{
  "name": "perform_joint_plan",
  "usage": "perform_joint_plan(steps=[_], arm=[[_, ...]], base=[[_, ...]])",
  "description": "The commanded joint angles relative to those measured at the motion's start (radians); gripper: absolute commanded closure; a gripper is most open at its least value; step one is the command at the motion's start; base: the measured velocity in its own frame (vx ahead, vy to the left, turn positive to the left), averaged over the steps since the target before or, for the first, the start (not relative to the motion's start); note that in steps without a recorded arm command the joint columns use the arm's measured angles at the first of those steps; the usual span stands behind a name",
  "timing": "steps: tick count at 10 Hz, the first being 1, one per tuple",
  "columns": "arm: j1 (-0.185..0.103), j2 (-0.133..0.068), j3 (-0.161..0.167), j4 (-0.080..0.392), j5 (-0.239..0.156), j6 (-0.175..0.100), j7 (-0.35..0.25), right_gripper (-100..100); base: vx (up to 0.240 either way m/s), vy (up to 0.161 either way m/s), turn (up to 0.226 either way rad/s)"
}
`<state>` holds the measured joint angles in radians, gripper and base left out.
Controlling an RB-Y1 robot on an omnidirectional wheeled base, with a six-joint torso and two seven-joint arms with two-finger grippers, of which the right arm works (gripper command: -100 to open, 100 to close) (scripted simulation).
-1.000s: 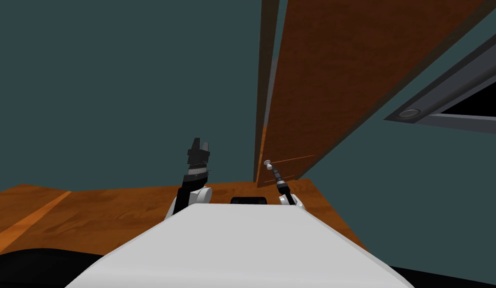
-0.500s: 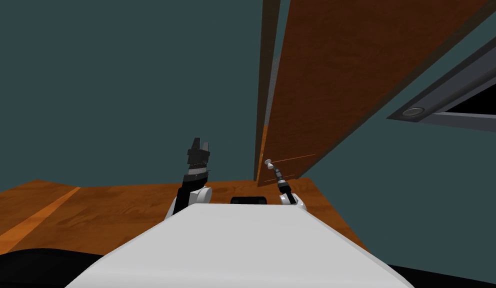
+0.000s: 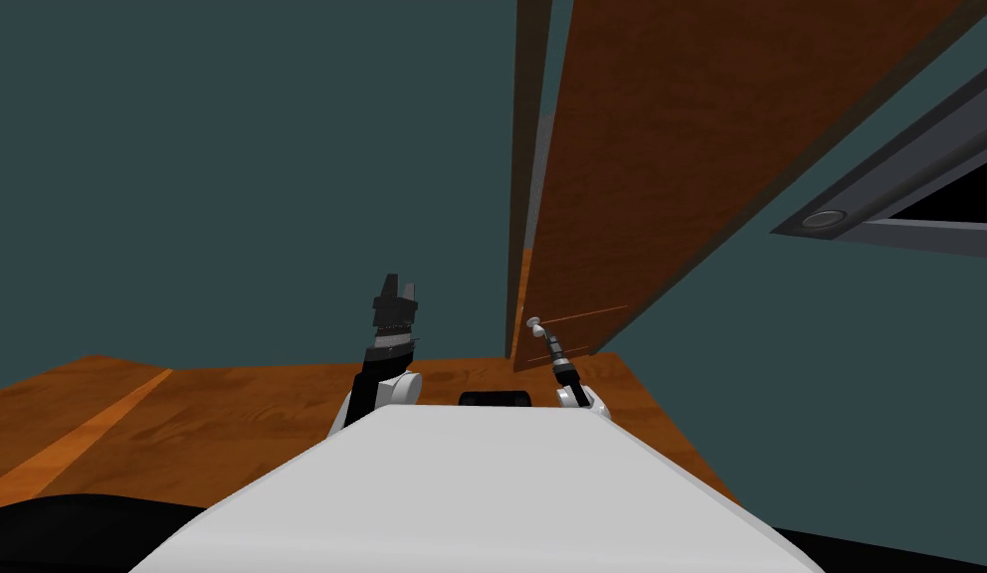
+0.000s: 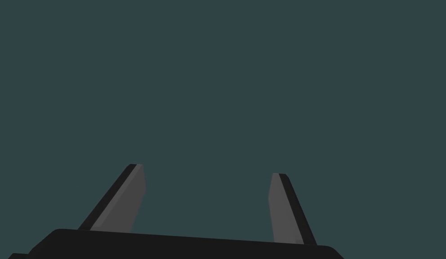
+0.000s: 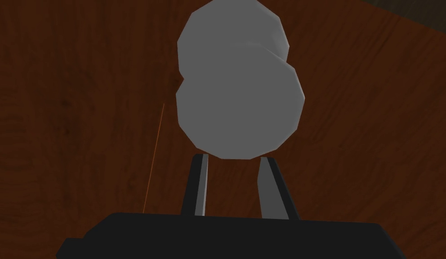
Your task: Pull the door open
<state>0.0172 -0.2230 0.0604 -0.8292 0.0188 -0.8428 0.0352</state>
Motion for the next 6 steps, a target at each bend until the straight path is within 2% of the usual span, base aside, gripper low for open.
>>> perform_joint_plan(steps=[1,6], arm=[[-0.003,0.019,0.032,-0.006,0.009,-0.003,-0.014,100],[-0.003,0.019,0.032,-0.006,0.009,-0.003,-0.014,100]], base=[[-0.008,0.011,-0.02],[0.003,0.003,-0.005]])
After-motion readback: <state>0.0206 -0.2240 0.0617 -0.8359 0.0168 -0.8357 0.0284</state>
